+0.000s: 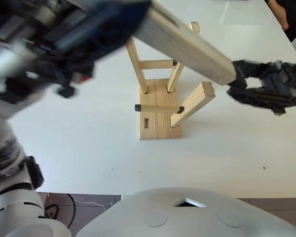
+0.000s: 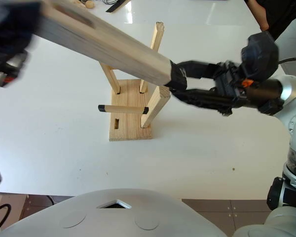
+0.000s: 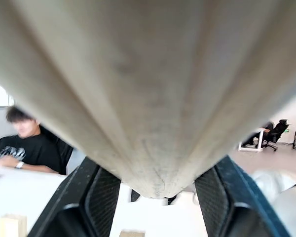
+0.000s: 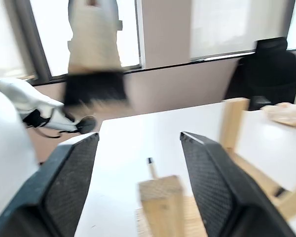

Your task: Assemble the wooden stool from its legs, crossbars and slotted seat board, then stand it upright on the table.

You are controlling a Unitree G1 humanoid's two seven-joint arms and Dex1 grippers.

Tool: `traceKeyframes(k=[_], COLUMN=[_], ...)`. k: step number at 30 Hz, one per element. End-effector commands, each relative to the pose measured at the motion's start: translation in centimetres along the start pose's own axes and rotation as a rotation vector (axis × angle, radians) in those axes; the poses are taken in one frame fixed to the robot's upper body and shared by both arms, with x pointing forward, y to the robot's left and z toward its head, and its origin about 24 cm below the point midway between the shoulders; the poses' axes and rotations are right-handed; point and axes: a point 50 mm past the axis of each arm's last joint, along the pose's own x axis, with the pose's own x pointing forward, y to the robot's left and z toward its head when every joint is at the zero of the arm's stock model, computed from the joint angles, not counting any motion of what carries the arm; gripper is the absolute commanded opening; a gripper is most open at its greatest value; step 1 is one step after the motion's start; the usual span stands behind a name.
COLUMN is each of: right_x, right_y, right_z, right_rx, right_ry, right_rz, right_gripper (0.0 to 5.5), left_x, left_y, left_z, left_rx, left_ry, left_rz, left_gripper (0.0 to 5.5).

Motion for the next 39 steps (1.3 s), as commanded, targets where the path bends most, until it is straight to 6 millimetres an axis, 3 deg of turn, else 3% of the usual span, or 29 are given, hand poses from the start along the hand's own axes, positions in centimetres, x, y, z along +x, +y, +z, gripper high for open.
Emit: traceKeyframes(k=[1,6,14,20,25,39], right_x=[-2.0,-3.5,-3.9,-3.5,-2.9,-2.3], right_y=[-0.5,-0.6,-0.8,-1.2,-1.5,-2.0], right_z=[-1.1,-2.8,-3.9,-4.5,-4.8,-5.5], right_rx=[0.020,0.044,0.044,0.046,0.045,0.036], right_ry=[-0.008,-0.009,0.011,0.049,0.070,0.105], right_rz=[-0.148,-0.259,-0.311,-0.301,-0.271,-0.240], right_gripper=[3.00,3.00,3.00,3.00,3.00,3.00], left_x=[-3.7,-7.7,-12.4,-12.4,-12.2,-10.8], left_y=[2.2,3.9,4.5,4.2,4.0,4.0], left_z=[0.6,-0.1,-3.3,-8.3,-10.8,-12.4], left_rx=[0.162,0.240,0.150,0.072,0.073,0.094], left_ry=[0.188,0.319,0.489,0.555,0.600,0.570], left_rz=[0.224,0.331,0.336,0.264,0.234,0.168], left_gripper=[2.03,2.03,2.03,2.03,2.03,2.03])
